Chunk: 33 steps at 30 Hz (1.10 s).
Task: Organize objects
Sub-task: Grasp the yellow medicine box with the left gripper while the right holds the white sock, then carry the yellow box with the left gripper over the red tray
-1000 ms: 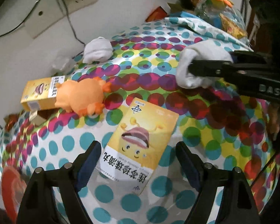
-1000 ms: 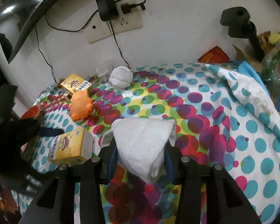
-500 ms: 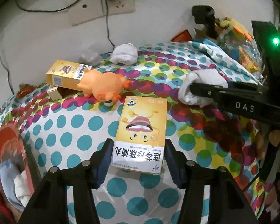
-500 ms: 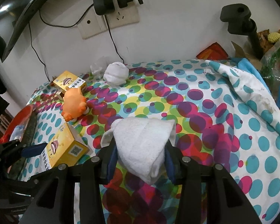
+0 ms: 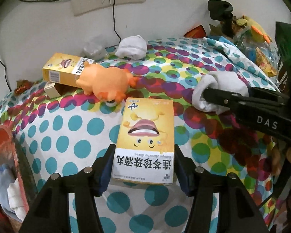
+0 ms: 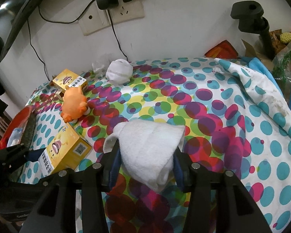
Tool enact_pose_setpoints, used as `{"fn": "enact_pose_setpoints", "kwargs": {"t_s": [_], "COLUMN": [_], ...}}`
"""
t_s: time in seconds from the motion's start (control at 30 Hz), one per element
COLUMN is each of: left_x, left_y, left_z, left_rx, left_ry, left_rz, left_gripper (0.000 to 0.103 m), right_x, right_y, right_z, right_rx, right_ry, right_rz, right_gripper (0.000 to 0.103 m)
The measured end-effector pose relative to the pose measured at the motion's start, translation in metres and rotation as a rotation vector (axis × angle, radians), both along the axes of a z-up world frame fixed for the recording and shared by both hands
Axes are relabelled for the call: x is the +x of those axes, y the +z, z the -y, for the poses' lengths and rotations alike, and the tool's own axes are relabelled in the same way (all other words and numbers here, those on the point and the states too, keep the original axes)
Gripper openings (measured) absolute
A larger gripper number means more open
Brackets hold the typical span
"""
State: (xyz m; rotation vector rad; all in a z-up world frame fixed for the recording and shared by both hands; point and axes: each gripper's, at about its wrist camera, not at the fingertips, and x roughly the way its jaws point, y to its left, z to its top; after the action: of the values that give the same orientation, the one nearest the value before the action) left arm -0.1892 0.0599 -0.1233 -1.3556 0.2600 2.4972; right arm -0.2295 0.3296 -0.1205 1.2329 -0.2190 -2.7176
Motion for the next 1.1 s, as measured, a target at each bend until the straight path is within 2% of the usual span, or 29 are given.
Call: {"fn": "enact_pose_setpoints", "kwargs": {"t_s": [0.17, 0.37, 0.73, 1.1], "left_x": [-0.001, 0.008, 0.035, 0.078], "left_y": [-0.001, 0.001, 0.009, 0.018], "left_z": [0.003, 0.000, 0.010, 0.028], "left_rx": [0.040, 0.017, 0.054, 0.082], "left_ry": [0.016, 0.035, 0.124, 0.209], "left_rz": [-0.006, -0.036, -0.073, -0.104], "left_gripper": [0.054, 0.052, 0.052, 0.052], "right_x": [0.001, 0.000, 0.000, 0.000], "right_y": [-0.001, -0.003, -0.003, -0.003], "right_z": [0.006, 0.020, 0.023, 0.025], "right_rx": [0.047, 0.154, 0.173, 0.191], "right_ry": [-0.003, -0.005, -0.006, -0.008], "right_rz": [0.007, 0.016, 0.019, 0.020], "right_gripper": [0.047, 0.047, 0.047, 0.047]}}
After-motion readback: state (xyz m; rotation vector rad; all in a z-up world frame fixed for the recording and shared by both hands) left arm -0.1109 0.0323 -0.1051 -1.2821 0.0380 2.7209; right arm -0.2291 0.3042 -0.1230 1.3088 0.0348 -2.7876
